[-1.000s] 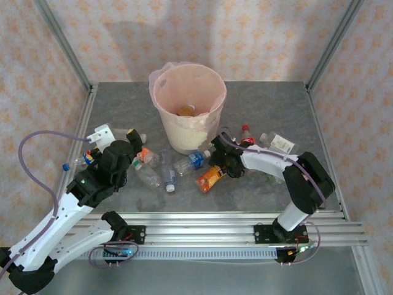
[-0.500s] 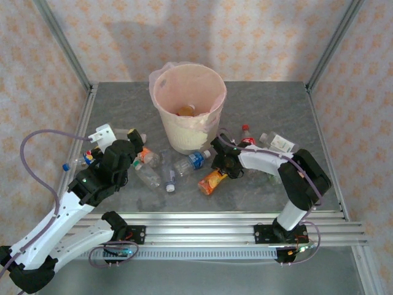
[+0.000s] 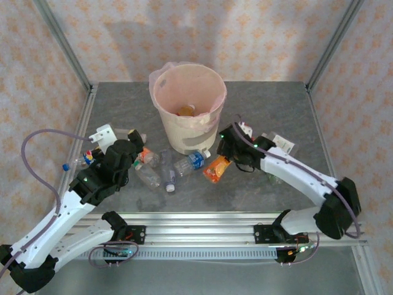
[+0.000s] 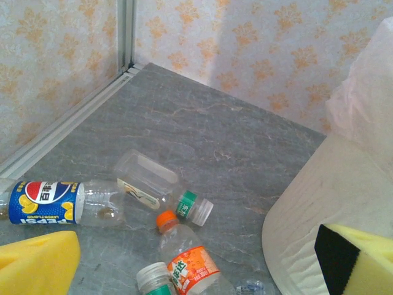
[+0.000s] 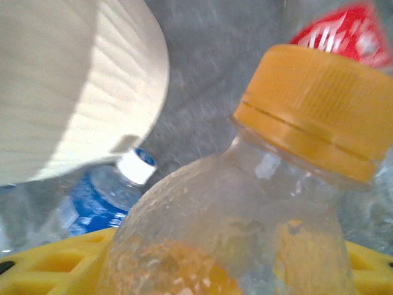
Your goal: Put the plastic bottles in the bin
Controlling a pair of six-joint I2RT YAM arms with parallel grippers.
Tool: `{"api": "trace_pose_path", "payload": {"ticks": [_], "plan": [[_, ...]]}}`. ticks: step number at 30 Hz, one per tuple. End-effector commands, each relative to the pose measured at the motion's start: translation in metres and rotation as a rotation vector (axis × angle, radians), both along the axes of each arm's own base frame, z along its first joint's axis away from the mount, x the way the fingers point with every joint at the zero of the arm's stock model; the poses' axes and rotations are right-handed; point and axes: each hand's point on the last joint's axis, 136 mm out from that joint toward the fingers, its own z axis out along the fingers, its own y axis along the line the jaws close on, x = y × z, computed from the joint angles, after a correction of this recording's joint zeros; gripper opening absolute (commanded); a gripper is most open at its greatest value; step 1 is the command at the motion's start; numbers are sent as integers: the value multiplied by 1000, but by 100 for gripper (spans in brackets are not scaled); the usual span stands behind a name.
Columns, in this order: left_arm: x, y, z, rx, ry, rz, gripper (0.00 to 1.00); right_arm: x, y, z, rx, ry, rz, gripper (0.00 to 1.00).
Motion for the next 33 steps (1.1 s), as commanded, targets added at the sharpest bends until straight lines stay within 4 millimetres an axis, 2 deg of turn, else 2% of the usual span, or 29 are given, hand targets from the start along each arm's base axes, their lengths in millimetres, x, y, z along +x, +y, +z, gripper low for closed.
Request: {"api": "trace_pose_path", "payload": {"ticks": [1, 6, 10, 15, 21, 24, 28, 33], "plan": [[-3, 8, 7, -1, -19, 52, 100, -4, -40, 45, -174, -97, -18, 47], [-2, 6, 4, -21, -13, 54, 100, 2, -56, 118, -261, -236, 8, 45], [-1, 5, 4, -39, -16, 55, 100, 7, -62, 167, -283, -341, 17, 44], [0, 6, 4, -41, -31, 67, 100, 24, -51, 227, -300, -457, 57, 44], [5, 2, 10, -5, -16, 51, 100, 56, -31, 284, -335, -607, 65, 44], [7, 1, 8, 2, -1, 54, 100, 74, -14, 307, -333, -686, 83, 44], [7, 2, 8, -4, -6, 58, 100, 103, 15, 327, -356, -761, 128, 45], [8, -1, 7, -21, -18, 47, 100, 143, 51, 333, -414, -807, 165, 45]]}}
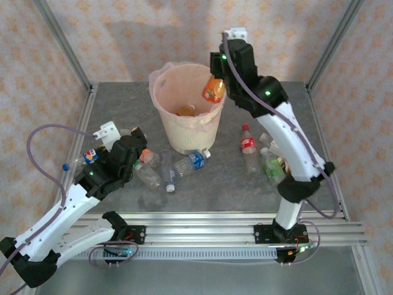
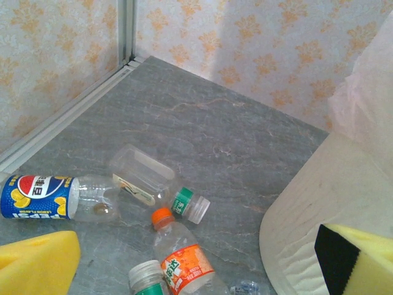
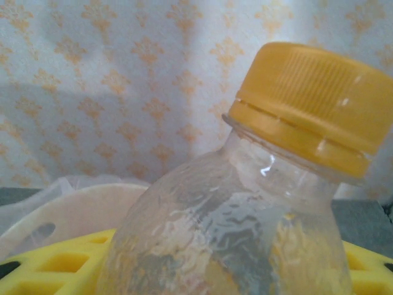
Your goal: Put the plastic bottles in the bin
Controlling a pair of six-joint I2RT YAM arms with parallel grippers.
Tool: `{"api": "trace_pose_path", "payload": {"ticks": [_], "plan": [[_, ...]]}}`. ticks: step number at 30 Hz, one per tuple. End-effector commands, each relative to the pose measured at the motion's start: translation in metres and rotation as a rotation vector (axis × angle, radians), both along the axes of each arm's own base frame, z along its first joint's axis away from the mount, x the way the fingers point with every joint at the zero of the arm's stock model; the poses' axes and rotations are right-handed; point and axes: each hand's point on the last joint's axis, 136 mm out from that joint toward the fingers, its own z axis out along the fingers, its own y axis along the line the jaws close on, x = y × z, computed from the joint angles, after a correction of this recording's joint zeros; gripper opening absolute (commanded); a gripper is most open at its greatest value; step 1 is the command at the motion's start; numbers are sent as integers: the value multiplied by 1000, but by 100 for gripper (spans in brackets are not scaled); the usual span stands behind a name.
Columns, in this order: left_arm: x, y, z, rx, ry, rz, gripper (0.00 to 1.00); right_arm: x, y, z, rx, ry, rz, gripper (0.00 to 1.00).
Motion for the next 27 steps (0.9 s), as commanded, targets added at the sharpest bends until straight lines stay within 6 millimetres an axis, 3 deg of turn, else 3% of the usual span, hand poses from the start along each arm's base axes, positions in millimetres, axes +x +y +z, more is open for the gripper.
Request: {"api": "trace_pose_path", "payload": {"ticks": [1, 7, 13, 20, 27], "plan": [[-1, 5, 9, -7, -38, 29, 100, 23, 17, 10, -79, -65, 5, 45], [0, 5, 7, 1, -24, 28, 100, 62, 53, -12, -155, -96, 26, 49], [0, 6, 8, 7, -20, 19, 100, 82, 74, -58, -218, -26, 60, 50], [-2, 10, 4, 16, -5, 30, 100, 88, 85, -107, -266, 47, 89, 54], [-2, 12, 0, 4, -1, 30, 100, 80, 78, -138, -275, 77, 96, 57]]}}
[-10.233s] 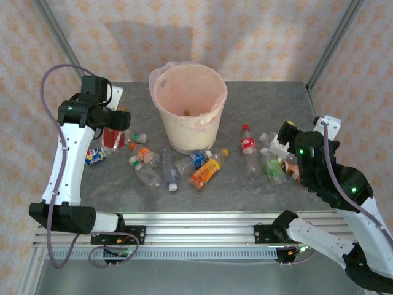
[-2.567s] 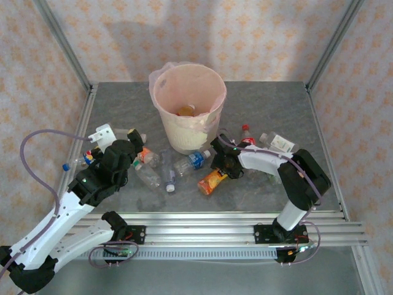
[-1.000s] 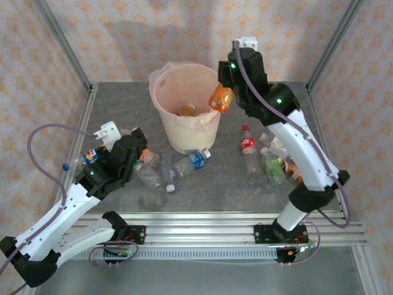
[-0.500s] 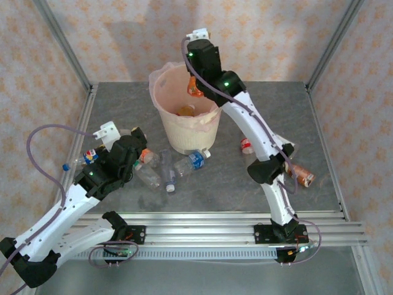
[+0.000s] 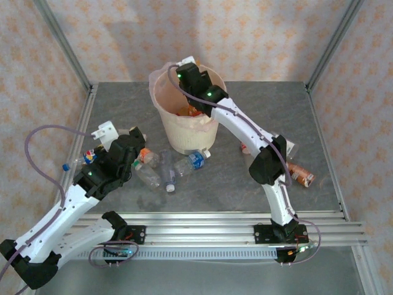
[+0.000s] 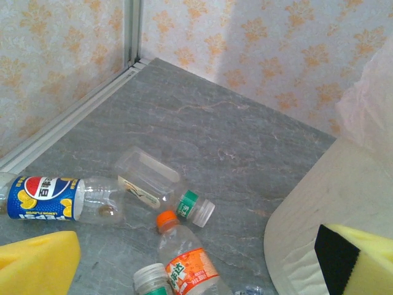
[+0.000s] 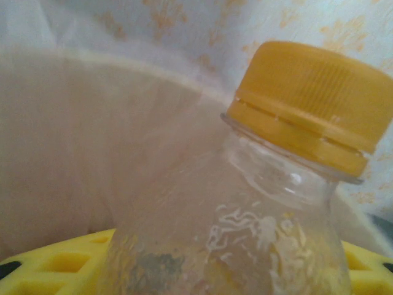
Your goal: Put the plastic bottles in the bin
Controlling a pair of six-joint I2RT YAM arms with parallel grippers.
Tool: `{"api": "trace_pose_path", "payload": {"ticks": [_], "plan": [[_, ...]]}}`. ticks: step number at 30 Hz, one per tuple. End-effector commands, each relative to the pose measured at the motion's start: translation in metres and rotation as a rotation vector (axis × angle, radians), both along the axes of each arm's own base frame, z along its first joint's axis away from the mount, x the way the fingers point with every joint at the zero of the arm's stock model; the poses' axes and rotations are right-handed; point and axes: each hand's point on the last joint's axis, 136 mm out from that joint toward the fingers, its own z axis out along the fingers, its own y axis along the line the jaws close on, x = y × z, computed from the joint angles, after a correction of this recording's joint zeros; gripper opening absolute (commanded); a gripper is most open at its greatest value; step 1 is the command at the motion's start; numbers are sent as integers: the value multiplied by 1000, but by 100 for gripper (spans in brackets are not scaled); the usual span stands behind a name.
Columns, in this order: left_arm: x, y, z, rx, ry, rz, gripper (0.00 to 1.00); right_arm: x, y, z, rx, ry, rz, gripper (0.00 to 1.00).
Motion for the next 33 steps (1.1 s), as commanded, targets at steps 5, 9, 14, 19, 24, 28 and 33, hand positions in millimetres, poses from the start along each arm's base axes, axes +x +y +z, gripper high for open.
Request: {"api": "trace_pose_path", "payload": {"ticks": [5, 9, 14, 19, 24, 28, 33], "plan": [[-2, 6, -2, 6, 5, 14, 100, -19, -22, 47, 97, -97, -18, 61], [-2, 7, -4, 4, 10, 17, 100, -23, -30, 40, 97, -88, -32, 69], [-2, 8, -6, 2, 18, 19, 100, -23, -34, 34, 96, -76, -45, 79], [0, 8, -11, 9, 43, 17, 100, -24, -38, 32, 105, -77, -54, 79], [2, 9, -17, 8, 68, 22, 100, -28, -42, 46, 127, -91, -49, 79], [6, 8, -23, 0, 91, 16, 100, -36, -47, 65, 153, -111, -51, 81], [8, 8, -33, -7, 137, 12, 100, -52, -59, 96, 204, -133, -46, 86]]}}
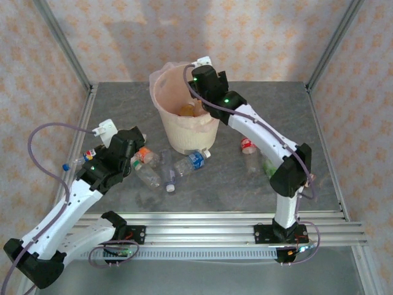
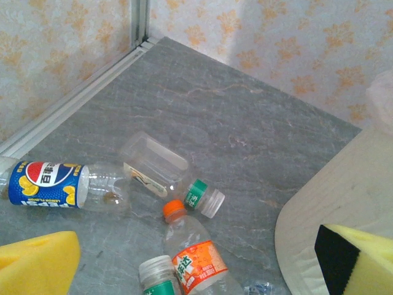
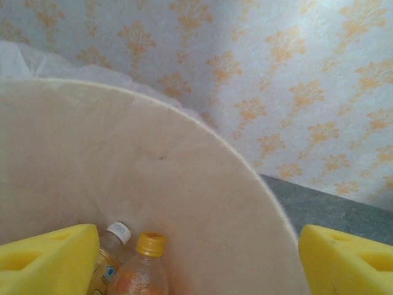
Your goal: Put the plastic bottles in the bin
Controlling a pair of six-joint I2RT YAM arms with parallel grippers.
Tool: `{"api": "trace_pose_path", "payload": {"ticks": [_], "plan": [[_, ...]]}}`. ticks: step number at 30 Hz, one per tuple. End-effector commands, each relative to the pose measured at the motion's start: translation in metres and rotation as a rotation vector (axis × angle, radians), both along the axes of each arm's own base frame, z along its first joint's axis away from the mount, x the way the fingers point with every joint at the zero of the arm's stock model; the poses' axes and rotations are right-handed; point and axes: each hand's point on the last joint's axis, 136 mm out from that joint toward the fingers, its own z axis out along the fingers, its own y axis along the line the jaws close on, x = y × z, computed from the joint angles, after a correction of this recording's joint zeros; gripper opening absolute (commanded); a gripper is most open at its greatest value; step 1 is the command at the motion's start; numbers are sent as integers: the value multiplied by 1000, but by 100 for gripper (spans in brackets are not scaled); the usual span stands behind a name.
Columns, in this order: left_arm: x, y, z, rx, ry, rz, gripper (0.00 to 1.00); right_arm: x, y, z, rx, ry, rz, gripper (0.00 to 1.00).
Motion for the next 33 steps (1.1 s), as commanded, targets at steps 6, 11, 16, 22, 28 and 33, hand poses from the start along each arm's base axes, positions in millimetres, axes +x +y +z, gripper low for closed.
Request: {"api": "trace_pose_path", "payload": {"ticks": [6, 11, 16, 22, 28, 33], "plan": [[-3, 5, -32, -12, 134, -13, 100, -42, -36, 71, 128, -43, -21, 97], [-4, 19, -48, -52, 194, 48, 100, -66, -58, 80, 183, -22, -52, 99], [-4, 42, -62, -158, 185, 198, 100, -93, -79, 78, 227, 18, -76, 99], [-2, 80, -76, -287, 138, 408, 100, -120, -116, 60, 244, 83, -202, 99], [-6, 115, -102, -449, 86, 613, 100, -145, -135, 36, 287, 129, -233, 99], [-6, 138, -121, -564, 55, 740, 100, -158, -146, 24, 300, 149, -255, 99]]}}
